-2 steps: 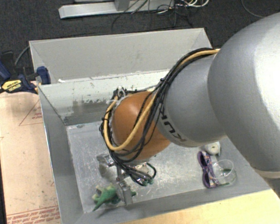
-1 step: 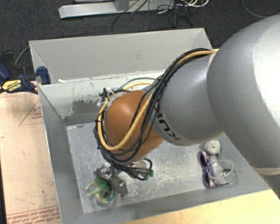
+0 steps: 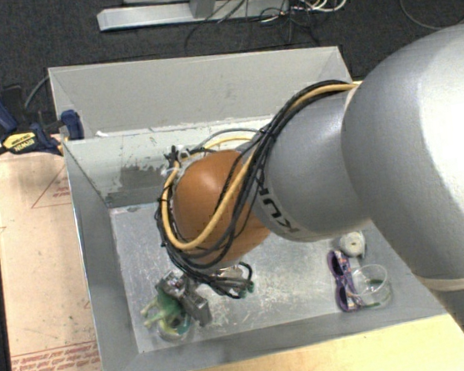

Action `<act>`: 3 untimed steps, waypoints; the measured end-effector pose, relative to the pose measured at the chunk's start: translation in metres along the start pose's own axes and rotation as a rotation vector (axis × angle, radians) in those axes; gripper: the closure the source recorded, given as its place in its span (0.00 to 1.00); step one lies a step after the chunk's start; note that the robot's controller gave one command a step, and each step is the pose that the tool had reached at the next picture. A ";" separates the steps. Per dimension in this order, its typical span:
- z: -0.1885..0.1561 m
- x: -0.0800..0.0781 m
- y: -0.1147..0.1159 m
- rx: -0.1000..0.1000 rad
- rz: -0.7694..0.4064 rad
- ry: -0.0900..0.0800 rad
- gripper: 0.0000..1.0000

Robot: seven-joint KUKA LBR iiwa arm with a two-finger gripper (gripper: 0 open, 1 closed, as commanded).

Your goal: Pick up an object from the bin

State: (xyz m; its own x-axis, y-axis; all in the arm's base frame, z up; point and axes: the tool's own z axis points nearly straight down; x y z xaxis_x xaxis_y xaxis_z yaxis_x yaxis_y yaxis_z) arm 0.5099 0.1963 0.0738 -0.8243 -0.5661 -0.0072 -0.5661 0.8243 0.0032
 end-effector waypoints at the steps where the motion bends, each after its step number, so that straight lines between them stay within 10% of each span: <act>1: -0.001 0.001 0.000 0.000 0.000 0.000 1.00; 2: -0.041 -0.004 0.007 0.001 -0.117 0.000 1.00; 3: -0.184 0.020 -0.018 -0.001 -0.095 -0.003 1.00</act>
Offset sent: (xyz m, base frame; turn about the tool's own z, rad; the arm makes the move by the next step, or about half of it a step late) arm 0.0027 0.0238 -0.0038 -0.3385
